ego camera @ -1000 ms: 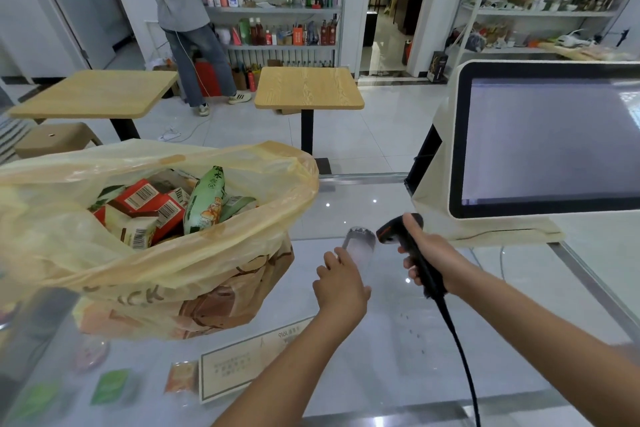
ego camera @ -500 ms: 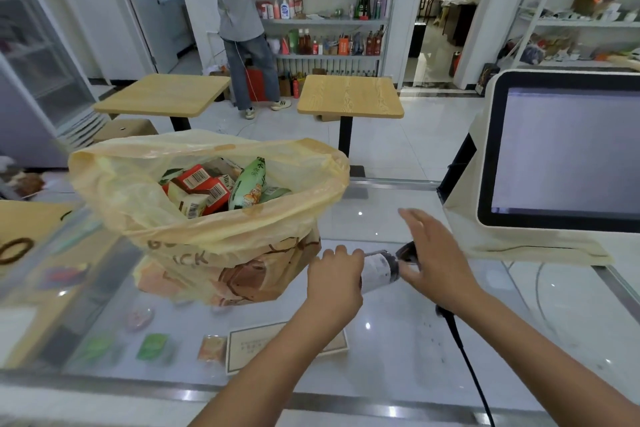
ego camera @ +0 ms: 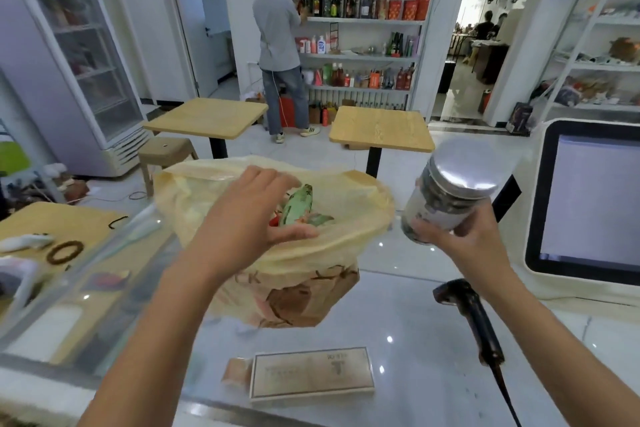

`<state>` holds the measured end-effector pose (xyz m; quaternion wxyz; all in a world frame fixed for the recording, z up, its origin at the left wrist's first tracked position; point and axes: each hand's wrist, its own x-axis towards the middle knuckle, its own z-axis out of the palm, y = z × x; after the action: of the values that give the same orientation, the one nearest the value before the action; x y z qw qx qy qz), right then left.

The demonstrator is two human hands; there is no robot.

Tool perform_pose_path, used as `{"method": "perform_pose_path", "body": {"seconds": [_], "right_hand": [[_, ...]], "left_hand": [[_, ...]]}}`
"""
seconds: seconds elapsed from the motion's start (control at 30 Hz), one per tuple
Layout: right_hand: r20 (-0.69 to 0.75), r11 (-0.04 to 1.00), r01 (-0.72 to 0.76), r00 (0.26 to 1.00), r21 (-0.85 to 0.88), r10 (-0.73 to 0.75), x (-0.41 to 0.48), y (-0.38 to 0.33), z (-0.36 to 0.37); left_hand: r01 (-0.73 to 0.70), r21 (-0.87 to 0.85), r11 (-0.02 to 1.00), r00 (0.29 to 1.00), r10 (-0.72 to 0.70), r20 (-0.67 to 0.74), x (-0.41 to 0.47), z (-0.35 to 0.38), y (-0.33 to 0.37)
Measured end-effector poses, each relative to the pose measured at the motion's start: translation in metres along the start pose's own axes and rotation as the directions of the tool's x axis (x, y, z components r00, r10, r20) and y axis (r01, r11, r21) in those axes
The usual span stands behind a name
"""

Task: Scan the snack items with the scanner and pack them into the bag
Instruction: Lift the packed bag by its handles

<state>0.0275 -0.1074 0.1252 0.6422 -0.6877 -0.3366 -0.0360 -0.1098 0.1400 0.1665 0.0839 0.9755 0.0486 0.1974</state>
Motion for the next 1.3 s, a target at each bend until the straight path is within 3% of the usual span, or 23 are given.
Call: {"method": "perform_pose_path", "body": {"seconds": [0.07, 0.13, 0.27, 0.4, 0.5, 0.6, 0.67, 0.7, 0.77, 0.8, 0.83, 0.87, 0.93, 0.97, 1.03, 1.1, 1.2, 1.3], "right_hand": [[0.079, 0.998, 0.031, 0.996, 0.06, -0.036, 0.019, -0.018, 0.021], [0.178, 0.998, 0.056, 0.983, -0.026, -0.05, 0.035, -0.032, 0.052], [0.433, 0.89, 0.303, 0.891, -0.341, -0.138, 0.057, -0.032, 0.119], [0.543, 0.844, 0.293, 0.84, -0.45, -0.002, 0.072, -0.014, 0.152], [0.646, 0.698, 0.403, 0.755, -0.592, 0.112, 0.077, 0.006, 0.157], [0.682, 0.602, 0.445, 0.69, -0.663, 0.241, 0.079, 0.016, 0.15], [0.631, 0.621, 0.402, 0.75, -0.673, 0.199, 0.072, 0.011, 0.134], [0.551, 0.629, 0.399, 0.832, -0.668, 0.058, 0.067, 0.011, 0.125], [0.215, 0.572, 0.306, 0.951, -0.761, -0.222, 0.055, 0.017, 0.105], [0.006, 0.601, 0.135, 0.977, -0.788, -0.212, 0.051, 0.024, 0.095], [-0.173, 0.653, -0.095, 0.983, -0.752, -0.057, 0.048, 0.026, 0.084], [-0.273, 0.695, -0.319, 0.945, -0.645, 0.18, 0.047, 0.027, 0.076], [-0.199, 0.662, -0.63, 0.768, -0.406, 0.609, 0.043, 0.024, 0.066], [-0.098, 0.638, -0.72, 0.681, -0.274, 0.726, 0.043, 0.022, 0.063], [-0.017, 0.646, -0.76, 0.648, -0.073, 0.761, 0.047, 0.024, 0.054], [-0.069, 0.672, -0.735, 0.669, 0.087, 0.74, 0.054, 0.021, 0.044], [-0.284, 0.744, -0.664, 0.702, 0.07, 0.653, 0.065, 0.005, 0.029], [-0.378, 0.793, -0.608, 0.742, -0.032, 0.554, 0.073, -0.019, 0.021]], "left_hand": [[-0.02, 0.109, 0.994, 0.972, -0.006, 0.233, -0.007, 0.003, -0.026], [-0.098, 0.17, 0.981, 0.955, 0.045, 0.293, -0.013, 0.01, -0.038], [-0.139, 0.11, 0.984, 0.986, 0.127, 0.107, -0.023, 0.01, -0.038], [-0.334, 0.012, 0.943, 0.931, 0.331, -0.153, -0.032, -0.019, -0.043], [-0.422, 0.039, 0.906, 0.889, 0.422, -0.177, -0.037, -0.03, -0.049], [-0.417, 0.068, 0.906, 0.888, 0.423, -0.184, -0.037, -0.026, -0.059], [-0.391, 0.081, 0.917, 0.89, 0.399, -0.221, -0.04, -0.024, -0.075], [-0.382, 0.093, 0.92, 0.885, 0.393, -0.25, -0.043, -0.022, -0.085], [-0.304, 0.096, 0.948, 0.899, 0.319, -0.301, -0.049, -0.02, -0.105], [-0.199, 0.062, 0.978, 0.917, 0.208, -0.339, -0.051, -0.02, -0.113], [-0.043, -0.03, 0.999, 0.926, 0.029, -0.376, -0.051, -0.021, -0.118], [0.135, -0.173, 0.976, 0.904, -0.192, -0.381, -0.05, -0.021, -0.121], [0.438, -0.385, 0.812, 0.817, -0.538, -0.206, -0.043, -0.019, -0.13], [0.525, -0.385, 0.759, 0.799, -0.595, -0.082, -0.04, -0.018, -0.136], [0.596, -0.298, 0.746, 0.799, -0.589, 0.123, -0.037, -0.016, -0.145], [0.561, -0.252, 0.788, 0.827, -0.525, 0.2, -0.033, -0.017, -0.148], [0.491, -0.38, 0.784, 0.861, -0.503, 0.074, -0.016, -0.03, -0.139], [0.368, -0.603, 0.708, 0.83, -0.542, -0.129, 0.013, -0.061, -0.119]]}}
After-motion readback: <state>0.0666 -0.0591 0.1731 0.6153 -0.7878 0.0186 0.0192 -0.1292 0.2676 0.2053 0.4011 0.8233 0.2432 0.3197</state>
